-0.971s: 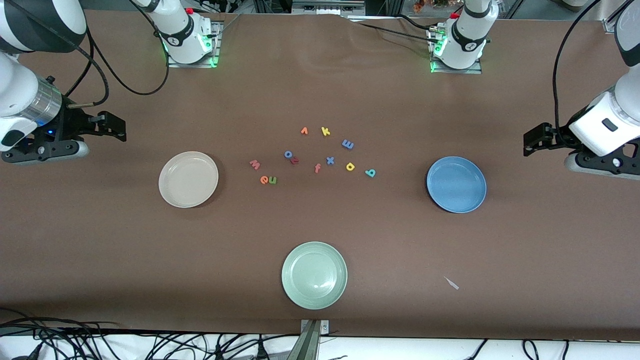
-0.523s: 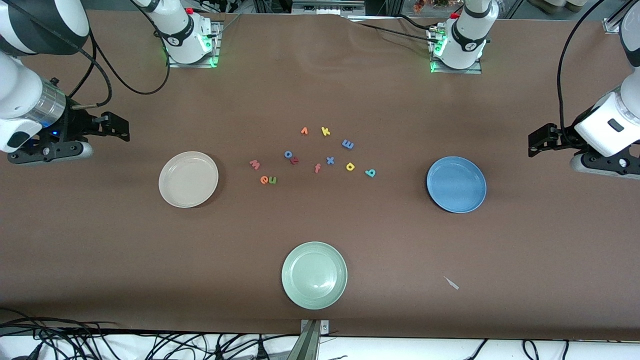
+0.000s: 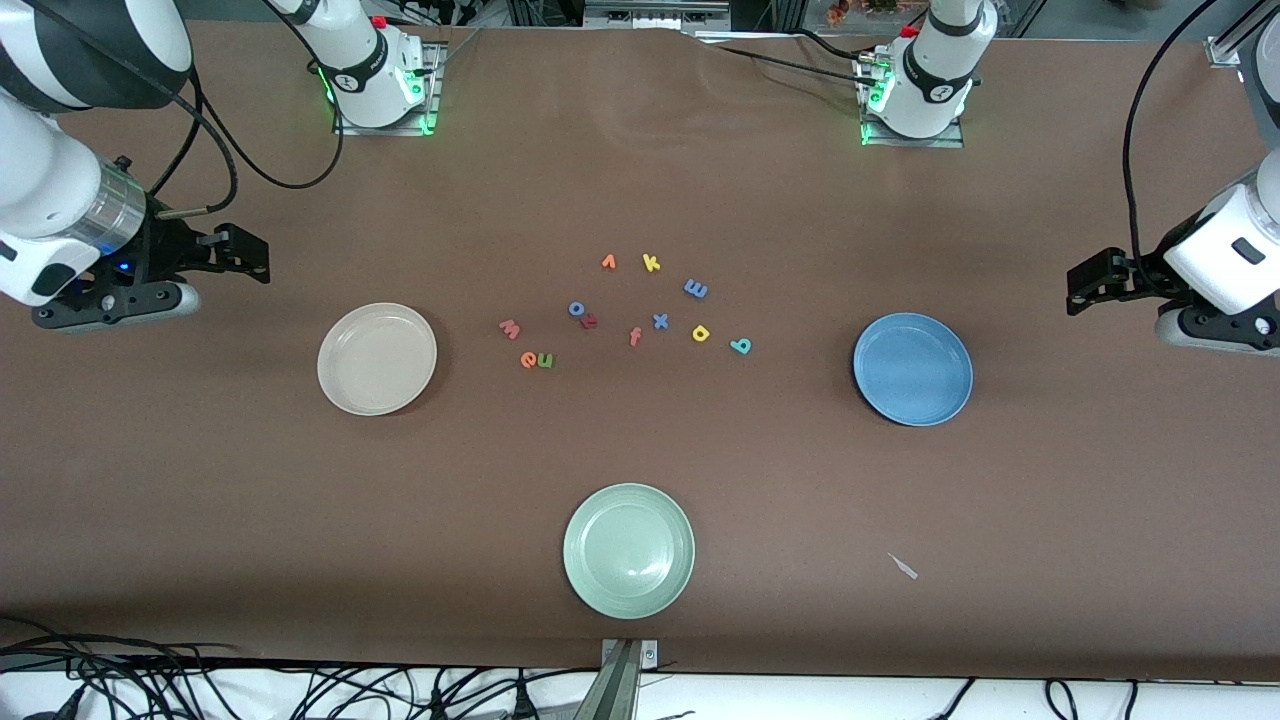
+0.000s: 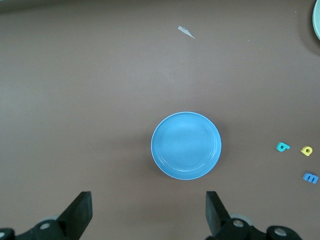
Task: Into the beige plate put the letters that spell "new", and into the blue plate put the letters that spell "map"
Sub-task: 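Reach the right gripper toward the pink w beside the white plate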
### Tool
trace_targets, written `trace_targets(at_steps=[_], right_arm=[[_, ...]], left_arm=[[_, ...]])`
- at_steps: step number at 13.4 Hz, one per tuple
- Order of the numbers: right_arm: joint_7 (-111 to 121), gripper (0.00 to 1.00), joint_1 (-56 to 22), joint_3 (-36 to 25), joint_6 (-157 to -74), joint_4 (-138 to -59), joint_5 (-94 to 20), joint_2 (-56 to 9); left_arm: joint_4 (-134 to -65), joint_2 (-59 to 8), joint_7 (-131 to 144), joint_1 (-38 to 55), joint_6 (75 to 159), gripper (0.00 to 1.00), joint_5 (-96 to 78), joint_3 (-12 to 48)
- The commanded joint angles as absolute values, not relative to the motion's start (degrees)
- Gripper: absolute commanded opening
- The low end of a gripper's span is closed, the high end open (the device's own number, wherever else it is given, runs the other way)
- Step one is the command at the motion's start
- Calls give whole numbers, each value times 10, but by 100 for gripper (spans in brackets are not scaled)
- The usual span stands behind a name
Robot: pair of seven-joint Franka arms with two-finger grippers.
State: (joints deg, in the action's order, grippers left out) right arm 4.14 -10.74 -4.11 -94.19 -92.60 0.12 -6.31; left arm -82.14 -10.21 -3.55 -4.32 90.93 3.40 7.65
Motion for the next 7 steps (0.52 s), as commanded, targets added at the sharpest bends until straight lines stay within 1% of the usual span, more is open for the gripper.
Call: trace_targets(at_steps=[1, 4, 7], right_arm=[[13, 100, -107, -26, -961, -954, -9, -50], [11, 100, -107, -14, -984, -970, -9, -53], [-5, 100, -108, 4, -1036, -1014, -9, -54]], left_arm=[[-814, -98, -40, -47, 904, 100, 38, 81], [-816, -97, -40, -47, 904, 100, 39, 79], [-817, -96, -40, -47, 904, 100, 39, 79]])
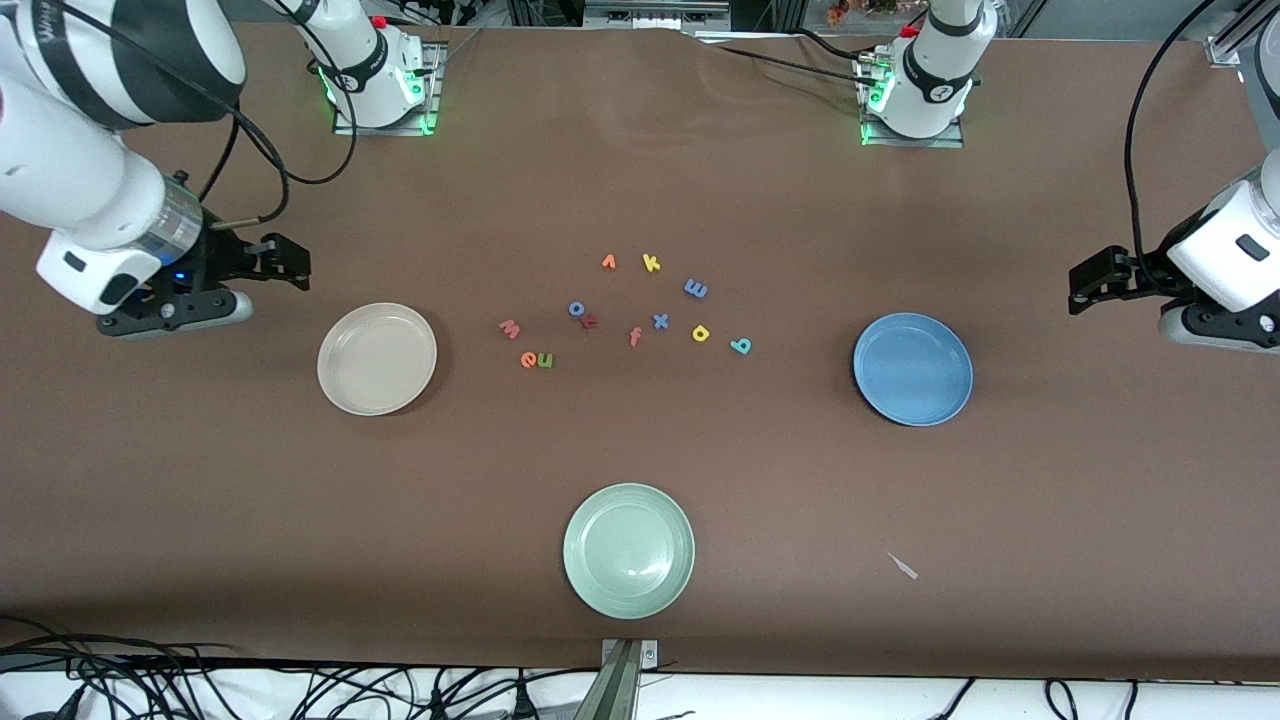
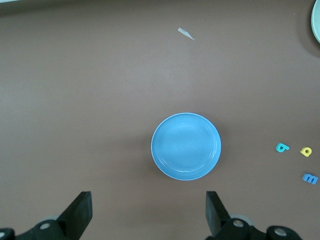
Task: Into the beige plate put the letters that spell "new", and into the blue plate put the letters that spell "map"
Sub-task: 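Reach the right gripper toward the pink w beside the white plate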
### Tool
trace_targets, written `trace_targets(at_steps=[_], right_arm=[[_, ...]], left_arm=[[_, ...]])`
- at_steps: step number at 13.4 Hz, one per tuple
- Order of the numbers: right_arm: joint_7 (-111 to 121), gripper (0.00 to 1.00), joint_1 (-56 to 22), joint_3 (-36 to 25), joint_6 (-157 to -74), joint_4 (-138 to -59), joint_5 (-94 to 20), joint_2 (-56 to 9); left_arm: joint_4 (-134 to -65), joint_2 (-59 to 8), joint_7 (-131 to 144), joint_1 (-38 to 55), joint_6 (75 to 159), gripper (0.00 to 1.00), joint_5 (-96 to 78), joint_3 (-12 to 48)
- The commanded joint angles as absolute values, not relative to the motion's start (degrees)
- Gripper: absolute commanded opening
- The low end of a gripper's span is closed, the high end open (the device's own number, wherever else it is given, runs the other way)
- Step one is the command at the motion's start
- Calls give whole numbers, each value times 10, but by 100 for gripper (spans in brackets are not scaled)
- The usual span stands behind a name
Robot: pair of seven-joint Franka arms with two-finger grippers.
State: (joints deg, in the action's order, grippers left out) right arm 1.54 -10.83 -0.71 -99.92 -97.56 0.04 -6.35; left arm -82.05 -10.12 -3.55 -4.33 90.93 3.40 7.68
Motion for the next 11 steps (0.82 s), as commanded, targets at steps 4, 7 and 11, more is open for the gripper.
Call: trace_targets(at_steps=[4, 7, 11], right_arm=[[-86, 100, -126, 39, -1093, -1057, -3, -68], [-115, 100, -146, 40, -1122, -1059, -2, -109], [-206, 100, -201, 39, -1192, -1082, 3, -146]], left_arm=[[-821, -93, -40, -47, 904, 100, 40, 79], [-820, -93, -40, -47, 904, 100, 40, 80], [-819, -93, -40, -47, 904, 100, 43, 80]])
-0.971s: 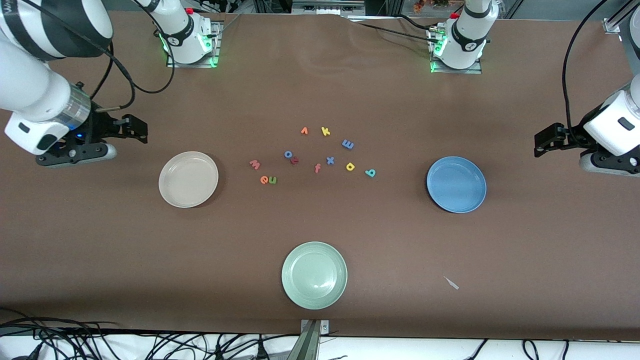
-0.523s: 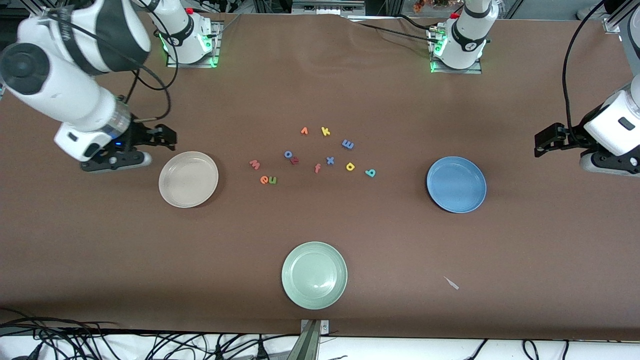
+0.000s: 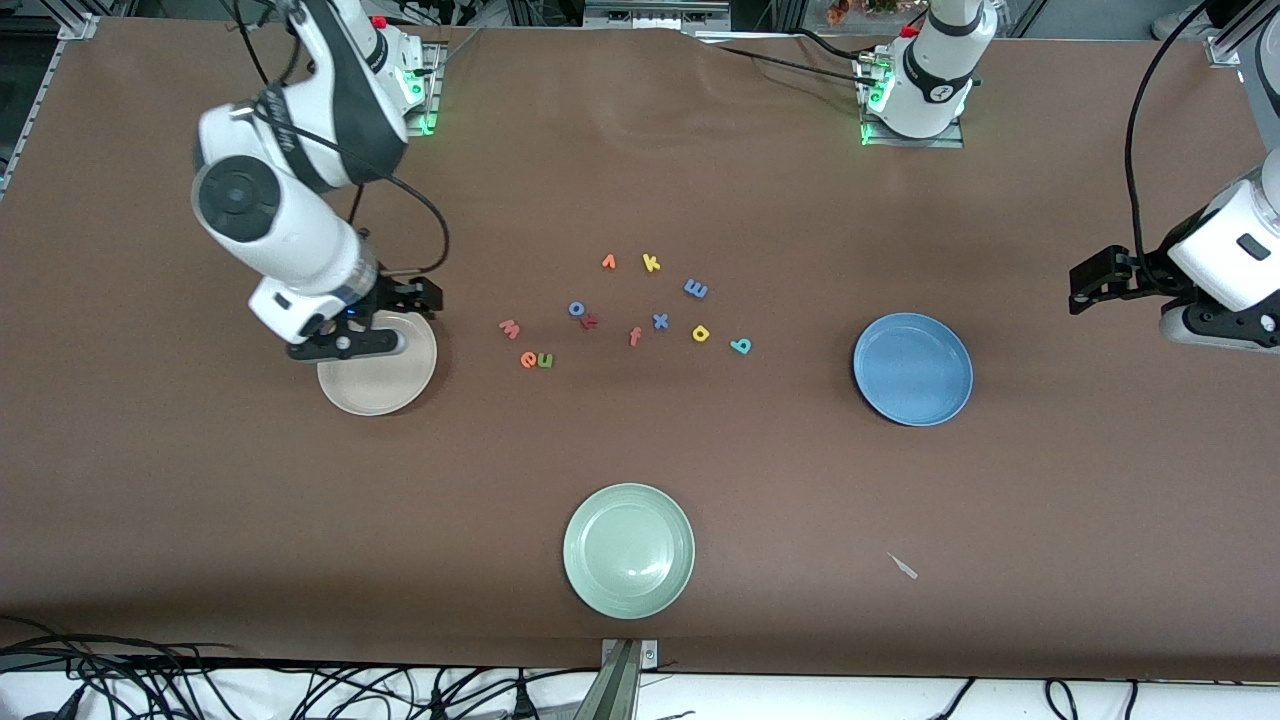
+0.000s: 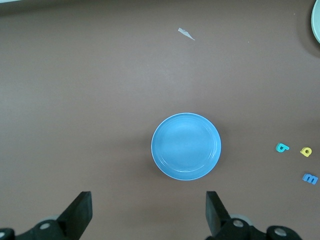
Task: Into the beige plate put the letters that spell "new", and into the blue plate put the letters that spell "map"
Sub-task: 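Reach the right gripper toward the pink w beside the white plate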
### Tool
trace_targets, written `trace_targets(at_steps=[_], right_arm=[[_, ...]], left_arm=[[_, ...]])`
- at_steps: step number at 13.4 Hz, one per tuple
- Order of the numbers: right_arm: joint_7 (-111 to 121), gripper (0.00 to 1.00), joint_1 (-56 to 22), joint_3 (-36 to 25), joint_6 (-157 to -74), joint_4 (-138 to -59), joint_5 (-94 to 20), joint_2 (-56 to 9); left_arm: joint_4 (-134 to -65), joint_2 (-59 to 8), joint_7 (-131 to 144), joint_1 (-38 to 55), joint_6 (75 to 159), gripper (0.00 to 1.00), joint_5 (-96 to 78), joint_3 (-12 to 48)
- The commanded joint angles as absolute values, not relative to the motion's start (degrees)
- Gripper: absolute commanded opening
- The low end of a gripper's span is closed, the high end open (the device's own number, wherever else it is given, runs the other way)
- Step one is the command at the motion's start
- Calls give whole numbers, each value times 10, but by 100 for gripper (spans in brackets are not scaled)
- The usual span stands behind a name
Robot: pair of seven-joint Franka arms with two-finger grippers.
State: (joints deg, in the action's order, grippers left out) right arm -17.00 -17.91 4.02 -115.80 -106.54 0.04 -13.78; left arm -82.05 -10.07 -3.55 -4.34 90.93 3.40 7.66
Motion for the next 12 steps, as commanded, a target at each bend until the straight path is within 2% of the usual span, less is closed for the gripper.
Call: trace_targets(at_steps=[1, 12], right_arm=[[-210, 100, -206, 39, -1216, -1095, 3, -152], [-272, 100, -257, 39, -1439, -1207, 3, -207]], left_arm=[[-819, -93, -40, -47, 904, 100, 43, 81], [-815, -96, -40, -36, 904, 100, 47, 87]])
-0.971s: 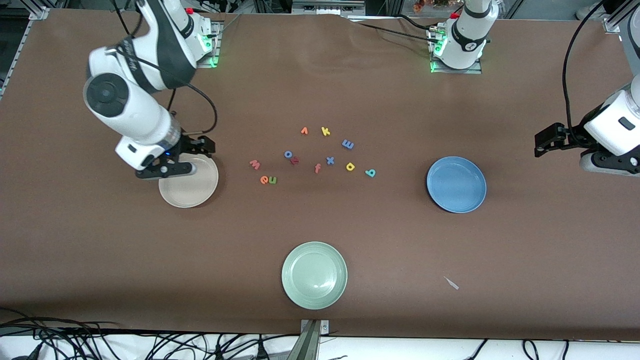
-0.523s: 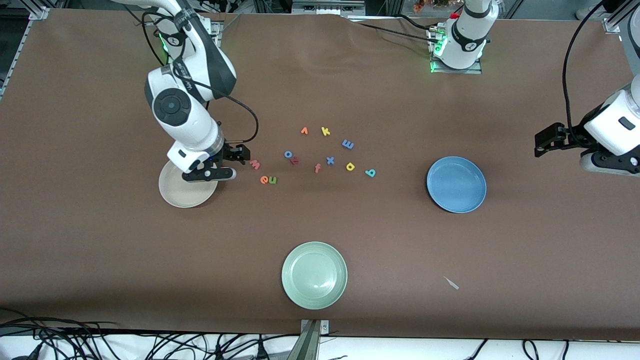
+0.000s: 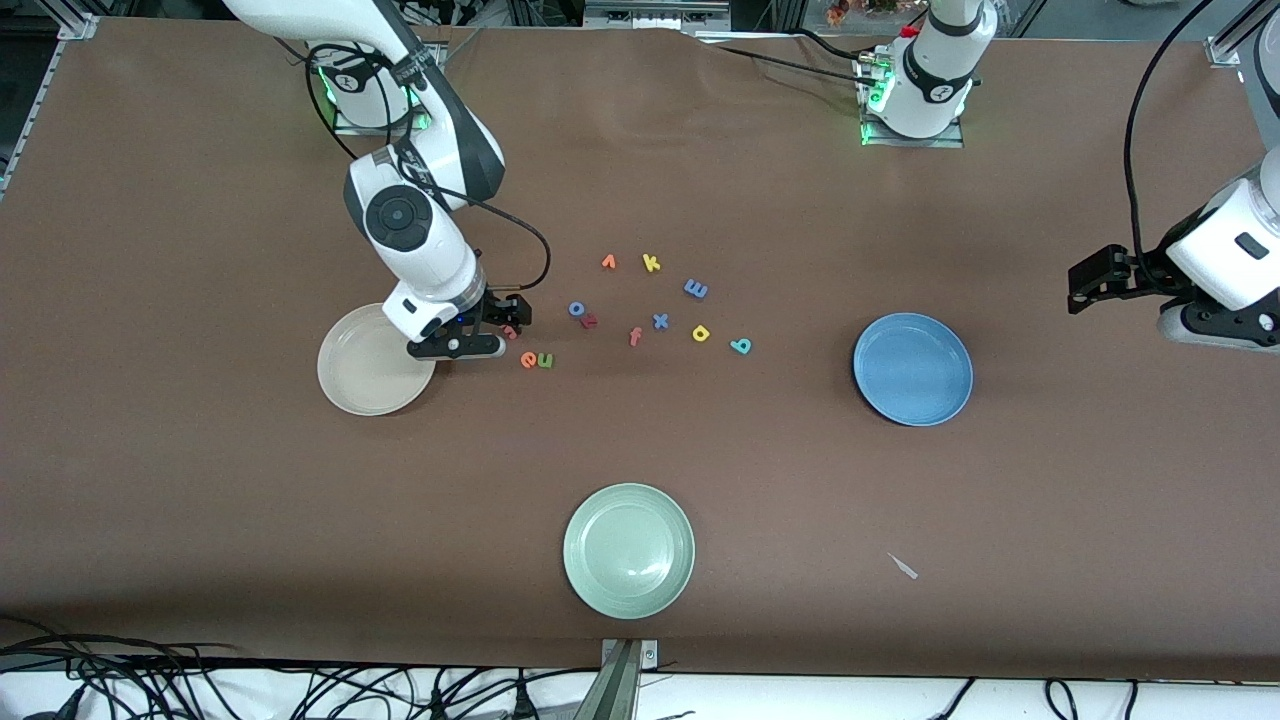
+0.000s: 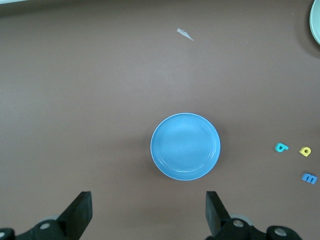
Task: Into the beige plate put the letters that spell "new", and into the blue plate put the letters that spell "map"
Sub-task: 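Reach the right gripper toward the pink w beside the white plate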
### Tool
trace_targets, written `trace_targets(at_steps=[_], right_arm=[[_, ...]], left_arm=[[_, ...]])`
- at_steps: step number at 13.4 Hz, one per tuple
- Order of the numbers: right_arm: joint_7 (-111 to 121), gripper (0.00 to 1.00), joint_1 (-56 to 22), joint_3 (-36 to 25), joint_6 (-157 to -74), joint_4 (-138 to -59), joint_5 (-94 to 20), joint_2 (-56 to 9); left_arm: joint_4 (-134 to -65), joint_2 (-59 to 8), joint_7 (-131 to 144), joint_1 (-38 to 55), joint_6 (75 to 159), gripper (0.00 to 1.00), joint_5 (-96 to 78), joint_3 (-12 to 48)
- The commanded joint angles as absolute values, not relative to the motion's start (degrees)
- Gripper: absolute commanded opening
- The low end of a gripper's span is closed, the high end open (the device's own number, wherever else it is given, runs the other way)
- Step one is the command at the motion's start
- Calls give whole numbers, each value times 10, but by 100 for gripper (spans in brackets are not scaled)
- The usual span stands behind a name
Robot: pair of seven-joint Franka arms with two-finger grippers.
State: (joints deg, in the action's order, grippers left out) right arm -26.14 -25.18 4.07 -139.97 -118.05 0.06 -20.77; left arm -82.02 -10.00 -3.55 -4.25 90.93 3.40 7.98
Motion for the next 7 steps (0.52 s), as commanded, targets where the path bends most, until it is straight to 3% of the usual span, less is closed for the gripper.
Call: trace_targets(at_steps=[1, 7], right_arm=[[-272, 100, -257, 39, -1454, -1213, 3, -214], [-272, 99, -262, 39, -1534, -1246, 3, -243]], left_arm=[[-815, -98, -40, -26, 903, 100, 47, 90], [-818, -161, -6, 19, 905, 100, 38, 101]])
